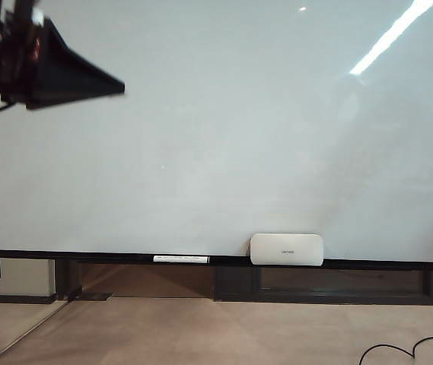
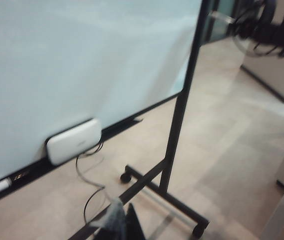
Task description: Reach to the right to find the marker pen, pick it up, and write the number 13 on the whiteboard.
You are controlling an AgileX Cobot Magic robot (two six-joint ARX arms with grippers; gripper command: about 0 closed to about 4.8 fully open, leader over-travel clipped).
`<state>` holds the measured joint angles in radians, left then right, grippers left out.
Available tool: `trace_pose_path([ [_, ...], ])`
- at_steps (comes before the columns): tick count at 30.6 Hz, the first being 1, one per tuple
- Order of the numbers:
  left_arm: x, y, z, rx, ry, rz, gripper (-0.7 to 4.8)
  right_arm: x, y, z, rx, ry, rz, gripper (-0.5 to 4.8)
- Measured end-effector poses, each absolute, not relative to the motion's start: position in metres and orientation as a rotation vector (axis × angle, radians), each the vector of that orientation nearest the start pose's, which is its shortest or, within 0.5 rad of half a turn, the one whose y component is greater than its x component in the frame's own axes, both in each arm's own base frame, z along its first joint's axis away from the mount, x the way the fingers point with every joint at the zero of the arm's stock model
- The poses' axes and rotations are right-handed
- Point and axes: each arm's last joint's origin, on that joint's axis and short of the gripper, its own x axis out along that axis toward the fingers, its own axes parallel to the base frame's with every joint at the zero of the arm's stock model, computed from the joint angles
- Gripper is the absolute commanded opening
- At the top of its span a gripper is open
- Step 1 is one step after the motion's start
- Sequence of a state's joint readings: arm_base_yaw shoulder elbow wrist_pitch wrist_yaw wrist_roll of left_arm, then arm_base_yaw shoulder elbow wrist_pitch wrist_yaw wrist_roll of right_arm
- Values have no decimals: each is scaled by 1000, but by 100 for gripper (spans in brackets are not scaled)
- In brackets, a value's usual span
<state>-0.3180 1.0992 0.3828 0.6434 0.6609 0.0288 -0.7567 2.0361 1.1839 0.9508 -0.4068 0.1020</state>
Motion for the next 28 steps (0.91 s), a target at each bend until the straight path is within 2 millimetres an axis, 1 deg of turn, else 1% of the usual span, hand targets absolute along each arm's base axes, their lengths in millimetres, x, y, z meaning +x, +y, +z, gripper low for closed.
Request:
trace_pose_path([
  [5, 186, -80, 228, 12, 47, -989, -6, 299, -267, 210, 77, -76, -369, -6],
  [9, 177, -77, 233, -13, 74, -978, -6, 278, -246, 214, 119, -75, -371, -6],
  [10, 174, -76, 235, -29, 80, -967, -6, 273, -239, 214, 135, -72, -367, -5],
  [11, 170, -74, 239, -49, 78, -957, -6, 263, -226, 217, 155, -73, -360, -6],
  [12, 168, -73, 241, -58, 74, -954, -6, 258, -218, 222, 160, -84, -351, -6],
  [13, 163, -72, 245, -71, 62, -941, -6, 252, -205, 231, 157, -110, -329, -6],
  [14, 159, -70, 249, -75, 46, -928, -6, 250, -195, 238, 154, -136, -310, -6],
  [15, 154, -67, 253, -74, 23, -895, -6, 251, -182, 245, 156, -157, -281, -6],
  [16, 151, -66, 255, -75, 16, -867, -6, 252, -173, 250, 162, -155, -254, -6],
  [17, 146, -63, 257, -77, 15, -817, -6, 257, -156, 258, 169, -148, -206, -5],
  [20, 135, -56, 259, -75, 26, -717, -6, 264, -125, 269, 170, -152, -100, -6],
  [24, 124, -49, 270, -9, -17, -597, -6, 275, -93, 273, 176, -150, 15, -6],
  [28, 121, -46, 284, 44, -77, -520, -6, 286, -50, 271, 194, -123, 168, -6],
])
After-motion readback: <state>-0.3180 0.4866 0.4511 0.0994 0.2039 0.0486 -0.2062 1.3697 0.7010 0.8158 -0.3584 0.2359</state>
